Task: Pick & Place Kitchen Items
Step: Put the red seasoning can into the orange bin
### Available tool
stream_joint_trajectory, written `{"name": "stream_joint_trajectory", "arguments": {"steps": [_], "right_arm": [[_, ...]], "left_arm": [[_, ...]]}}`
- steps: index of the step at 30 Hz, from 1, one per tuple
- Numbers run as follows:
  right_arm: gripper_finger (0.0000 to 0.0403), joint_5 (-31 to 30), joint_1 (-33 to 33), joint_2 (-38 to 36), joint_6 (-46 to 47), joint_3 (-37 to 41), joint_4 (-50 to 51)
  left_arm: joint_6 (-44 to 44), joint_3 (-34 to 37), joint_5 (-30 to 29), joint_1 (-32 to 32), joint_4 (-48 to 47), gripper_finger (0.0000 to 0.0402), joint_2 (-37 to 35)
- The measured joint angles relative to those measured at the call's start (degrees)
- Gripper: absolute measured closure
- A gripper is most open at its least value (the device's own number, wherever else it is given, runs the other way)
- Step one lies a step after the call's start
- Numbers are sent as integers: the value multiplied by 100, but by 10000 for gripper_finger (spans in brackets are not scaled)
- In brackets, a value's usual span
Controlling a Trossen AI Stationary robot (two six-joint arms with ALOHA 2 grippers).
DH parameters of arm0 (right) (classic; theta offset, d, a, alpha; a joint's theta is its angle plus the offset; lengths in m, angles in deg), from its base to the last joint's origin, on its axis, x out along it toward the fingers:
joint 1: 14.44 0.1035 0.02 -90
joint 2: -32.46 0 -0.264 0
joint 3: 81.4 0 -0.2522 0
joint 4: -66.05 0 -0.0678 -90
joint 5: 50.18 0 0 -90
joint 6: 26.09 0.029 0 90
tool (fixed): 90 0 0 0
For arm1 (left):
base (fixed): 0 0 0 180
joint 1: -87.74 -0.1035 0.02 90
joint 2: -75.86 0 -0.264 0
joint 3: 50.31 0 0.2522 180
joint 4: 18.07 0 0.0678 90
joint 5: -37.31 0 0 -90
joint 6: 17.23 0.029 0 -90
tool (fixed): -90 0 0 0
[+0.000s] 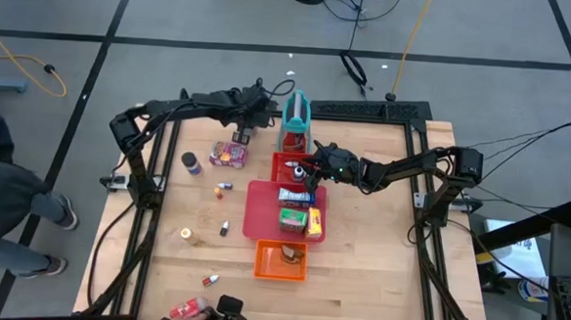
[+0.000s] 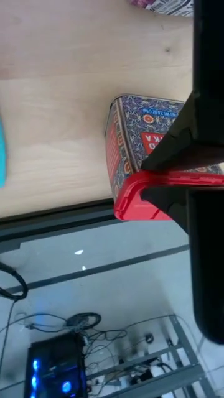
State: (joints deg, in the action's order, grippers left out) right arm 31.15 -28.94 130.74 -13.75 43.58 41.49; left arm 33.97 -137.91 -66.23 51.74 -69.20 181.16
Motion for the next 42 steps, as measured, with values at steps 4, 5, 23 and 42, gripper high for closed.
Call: {"name": "stream_joint_trajectory", "arguments": {"steps": [4, 5, 23, 42], "right_arm": [[298, 0, 0, 0, 0, 0, 1], [298, 0, 0, 0, 0, 0, 0], [298, -2, 0, 0, 0, 0, 1], [298, -2, 0, 0, 39, 0, 86]], "left_arm": [[-132, 5, -147, 50, -15, 395, -1], [-153, 9, -190, 57, -24, 395, -18], [-532, 44, -178, 380, -466, 395, -740], [-3526, 25, 496, -54, -1027, 384, -768]]}}
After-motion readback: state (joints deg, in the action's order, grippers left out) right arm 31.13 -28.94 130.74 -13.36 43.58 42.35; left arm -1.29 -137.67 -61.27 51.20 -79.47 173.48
